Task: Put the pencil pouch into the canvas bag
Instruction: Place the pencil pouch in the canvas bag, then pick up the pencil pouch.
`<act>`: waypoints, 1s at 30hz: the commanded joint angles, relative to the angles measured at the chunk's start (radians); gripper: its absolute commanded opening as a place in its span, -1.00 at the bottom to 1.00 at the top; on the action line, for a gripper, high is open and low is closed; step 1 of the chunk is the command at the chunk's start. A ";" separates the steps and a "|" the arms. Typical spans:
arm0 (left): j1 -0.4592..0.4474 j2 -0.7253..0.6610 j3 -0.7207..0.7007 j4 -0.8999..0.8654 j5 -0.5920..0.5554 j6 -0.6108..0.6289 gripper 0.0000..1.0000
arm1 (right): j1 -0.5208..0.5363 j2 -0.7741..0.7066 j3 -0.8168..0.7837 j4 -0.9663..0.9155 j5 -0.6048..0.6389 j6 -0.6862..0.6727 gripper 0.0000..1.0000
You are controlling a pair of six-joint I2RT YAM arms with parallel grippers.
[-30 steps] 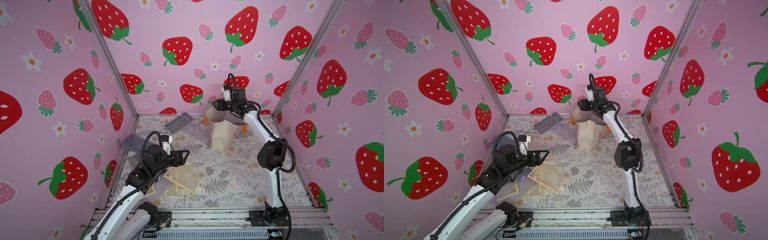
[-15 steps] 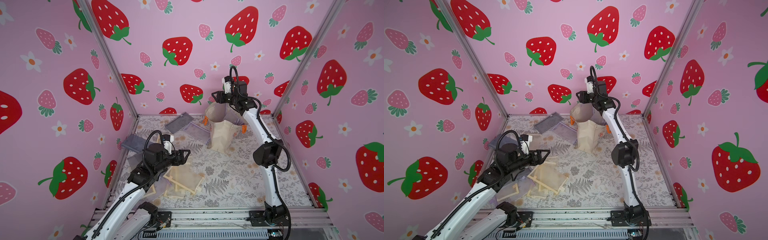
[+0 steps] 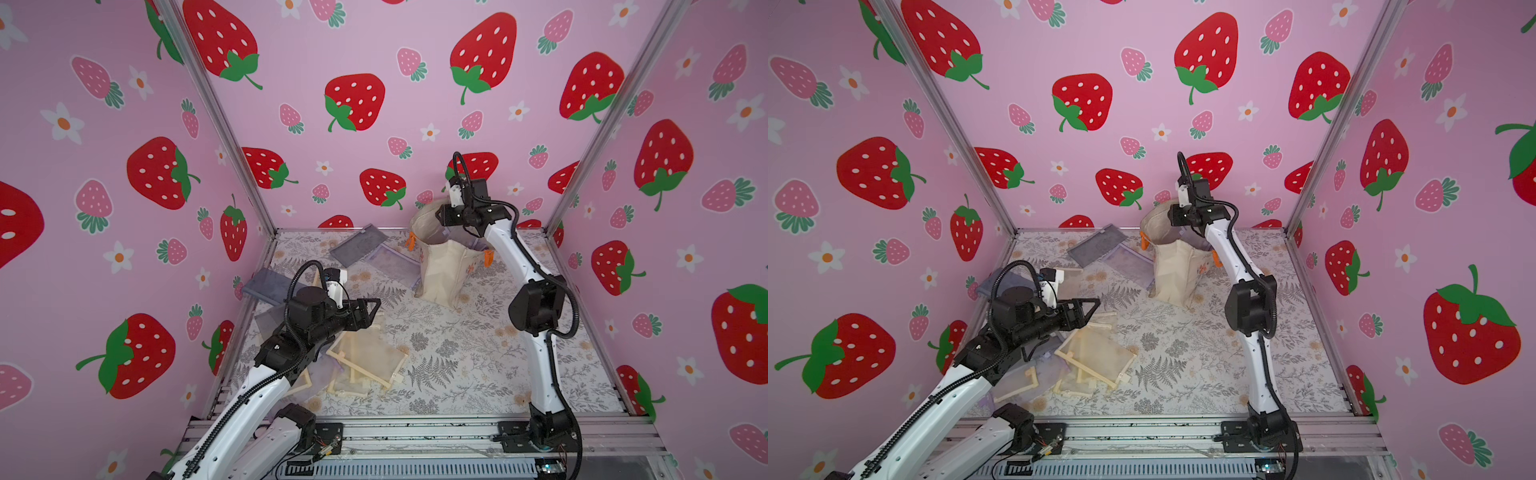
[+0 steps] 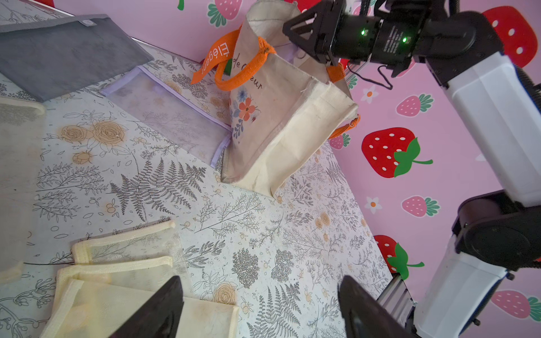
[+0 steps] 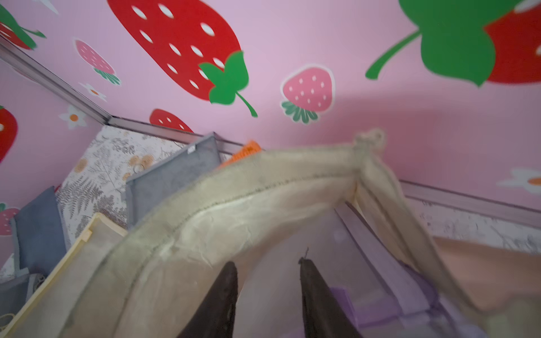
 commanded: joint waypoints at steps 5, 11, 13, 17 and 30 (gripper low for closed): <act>0.002 0.002 -0.006 0.032 -0.003 0.009 0.70 | -0.013 -0.218 -0.221 -0.025 0.150 -0.071 -0.34; 0.002 0.005 0.010 -0.012 -0.029 0.007 0.70 | -0.091 -0.282 -0.306 -0.031 0.073 0.022 -0.33; 0.002 0.018 0.025 -0.054 -0.053 0.006 0.69 | -0.094 -0.312 -0.317 -0.018 0.072 0.018 -0.23; 0.002 0.074 0.071 -0.179 -0.122 0.006 0.66 | -0.077 -0.353 -0.269 -0.060 0.070 -0.013 -0.07; 0.031 0.128 0.003 -0.365 -0.158 -0.103 0.60 | 0.258 -0.708 -0.669 -0.149 0.046 -0.107 0.38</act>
